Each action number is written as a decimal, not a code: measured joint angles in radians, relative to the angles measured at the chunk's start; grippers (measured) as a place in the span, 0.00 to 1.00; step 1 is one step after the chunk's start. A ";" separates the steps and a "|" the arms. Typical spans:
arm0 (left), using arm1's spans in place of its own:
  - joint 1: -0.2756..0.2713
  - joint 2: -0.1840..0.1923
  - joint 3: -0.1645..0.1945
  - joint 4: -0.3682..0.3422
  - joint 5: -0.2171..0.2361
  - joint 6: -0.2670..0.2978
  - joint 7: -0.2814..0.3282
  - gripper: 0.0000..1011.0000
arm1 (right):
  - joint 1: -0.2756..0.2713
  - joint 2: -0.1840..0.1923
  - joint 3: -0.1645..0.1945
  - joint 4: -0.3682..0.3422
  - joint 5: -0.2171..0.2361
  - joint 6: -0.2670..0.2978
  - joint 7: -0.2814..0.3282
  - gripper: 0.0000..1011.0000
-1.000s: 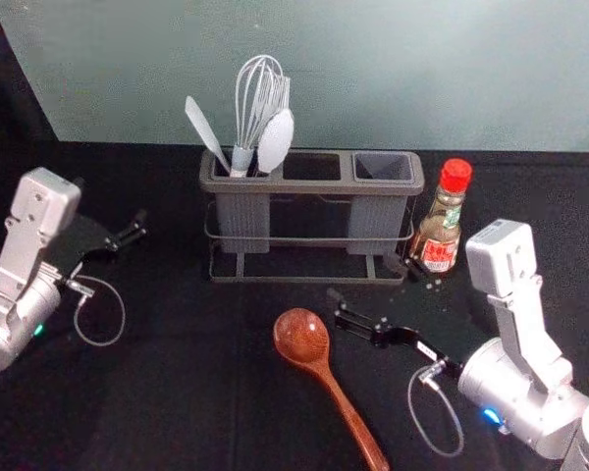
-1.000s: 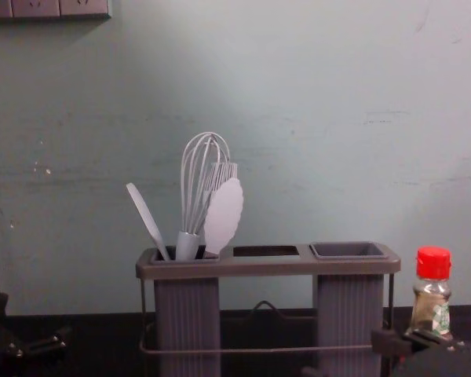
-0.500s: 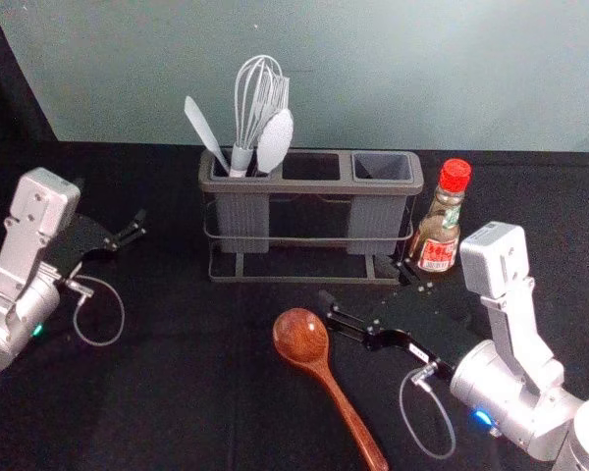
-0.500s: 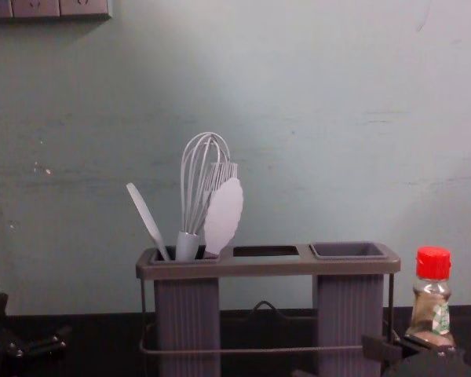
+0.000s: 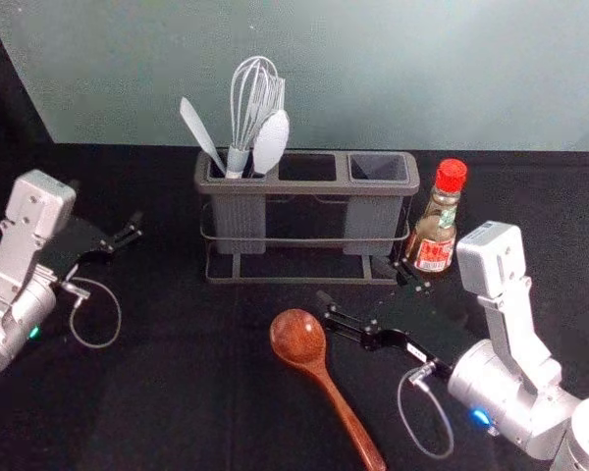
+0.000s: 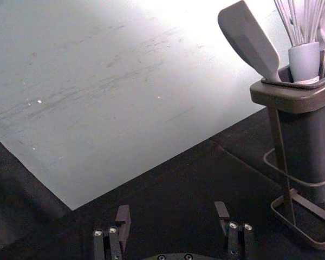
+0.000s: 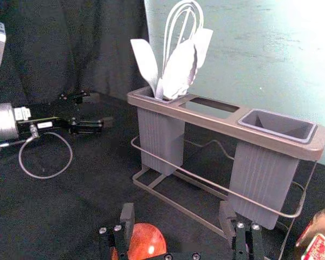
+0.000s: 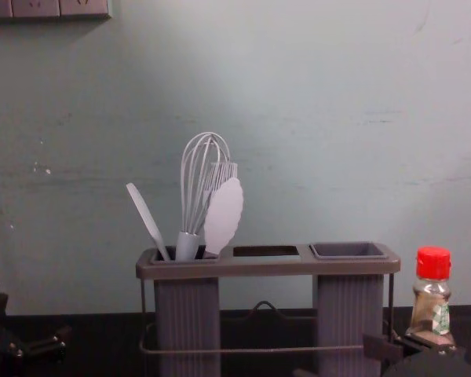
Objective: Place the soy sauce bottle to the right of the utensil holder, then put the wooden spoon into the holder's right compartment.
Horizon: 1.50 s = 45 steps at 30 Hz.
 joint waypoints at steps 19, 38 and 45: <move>0.000 0.000 0.000 0.000 0.000 0.000 0.000 1.00 | 0.040 -0.056 -0.046 -0.090 -0.086 0.401 -0.051 0.99; 0.000 0.000 0.000 0.000 0.000 0.000 0.000 1.00 | 0.218 -0.180 -0.117 0.000 -0.142 0.822 -0.045 0.99; 0.000 0.000 0.000 0.000 0.000 0.000 0.000 1.00 | 0.255 -0.211 -0.129 0.040 -0.164 0.871 -0.048 0.99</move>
